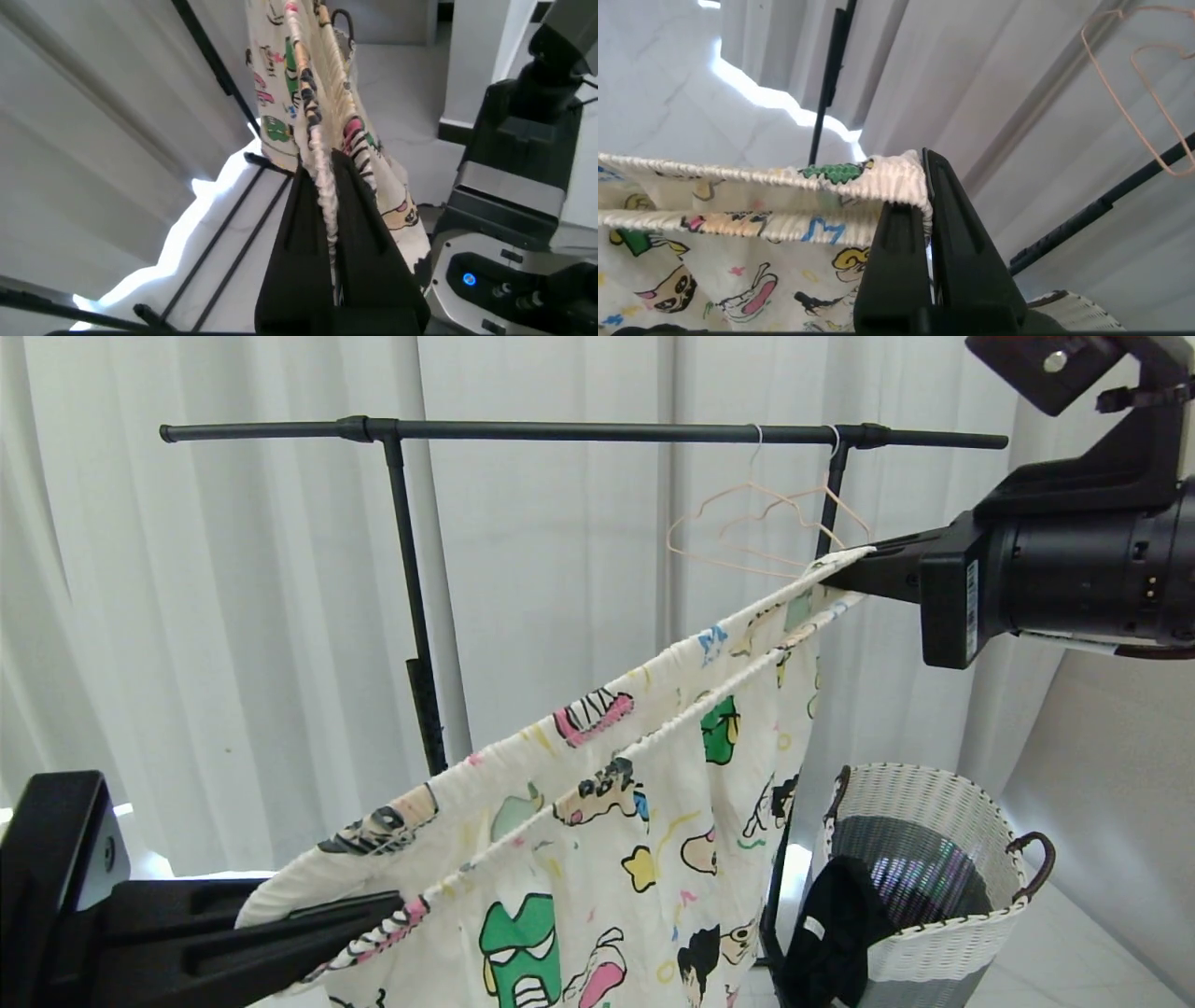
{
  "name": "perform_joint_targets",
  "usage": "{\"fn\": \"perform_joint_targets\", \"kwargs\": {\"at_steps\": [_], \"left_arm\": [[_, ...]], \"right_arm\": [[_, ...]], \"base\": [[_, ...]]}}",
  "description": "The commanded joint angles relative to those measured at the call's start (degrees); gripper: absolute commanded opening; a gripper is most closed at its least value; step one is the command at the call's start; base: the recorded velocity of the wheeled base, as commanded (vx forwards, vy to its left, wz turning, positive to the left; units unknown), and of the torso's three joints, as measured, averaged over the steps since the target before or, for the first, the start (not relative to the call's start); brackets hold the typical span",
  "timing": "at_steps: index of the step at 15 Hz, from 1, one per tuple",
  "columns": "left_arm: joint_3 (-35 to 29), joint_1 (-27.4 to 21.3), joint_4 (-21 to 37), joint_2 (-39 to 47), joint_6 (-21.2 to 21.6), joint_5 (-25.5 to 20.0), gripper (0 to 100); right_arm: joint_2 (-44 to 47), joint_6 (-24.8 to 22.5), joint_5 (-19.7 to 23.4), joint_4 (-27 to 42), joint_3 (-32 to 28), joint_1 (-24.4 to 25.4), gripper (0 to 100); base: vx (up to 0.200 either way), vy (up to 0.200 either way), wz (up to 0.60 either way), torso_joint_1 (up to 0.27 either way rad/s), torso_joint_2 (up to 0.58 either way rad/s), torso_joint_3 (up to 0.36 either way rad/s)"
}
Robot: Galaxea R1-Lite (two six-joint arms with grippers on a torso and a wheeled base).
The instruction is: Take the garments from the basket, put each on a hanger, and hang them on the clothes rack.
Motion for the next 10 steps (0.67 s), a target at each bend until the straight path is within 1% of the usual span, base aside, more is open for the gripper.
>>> {"fn": "perform_joint_targets", "kwargs": {"at_steps": [1,3,4,6,7,9,10], "left_arm": [[-1.8,1.2,-0.1,2.7,0.0,0.0,0],[-4.6,2.6,-0.1,5.5,0.0,0.0,0],[-8.6,4.3,-0.9,9.8,0.0,0.0,0],[-13.3,6.3,-4.2,15.7,0.0,0.0,0],[-15.0,7.6,-6.2,18.5,0.1,0.8,0],[-16.2,8.5,-9.2,21.0,0.1,3.3,0],[-15.9,9.0,-9.8,21.0,0.1,3.4,0]], "right_arm": [[-1.5,0.0,0.0,1.2,0.1,0.0,0],[-3.5,0.0,0.1,3.7,0.1,0.0,0],[-6.8,0.0,0.2,8.3,0.2,0.2,0],[-11.0,0.0,1.0,14.3,0.1,1.6,0],[-13.0,0.0,1.1,17.1,0.0,2.8,0],[-16.3,-0.1,1.1,23.1,-0.2,5.5,0],[-17.5,-0.1,1.1,25.5,-0.1,6.4,0]], "base": [[0.0,0.0,0.0,0.0,0.0,0.0],[0.0,0.0,0.0,0.0,0.0,0.0],[0.0,0.0,0.0,0.0,0.0,0.0],[0.0,0.0,0.0,0.0,0.0,0.0],[0.0,0.0,0.0,0.0,0.0,0.0],[0.0,0.0,0.0,0.0,0.0,0.0],[0.0,0.0,0.0,0.0,0.0,0.0]]}}
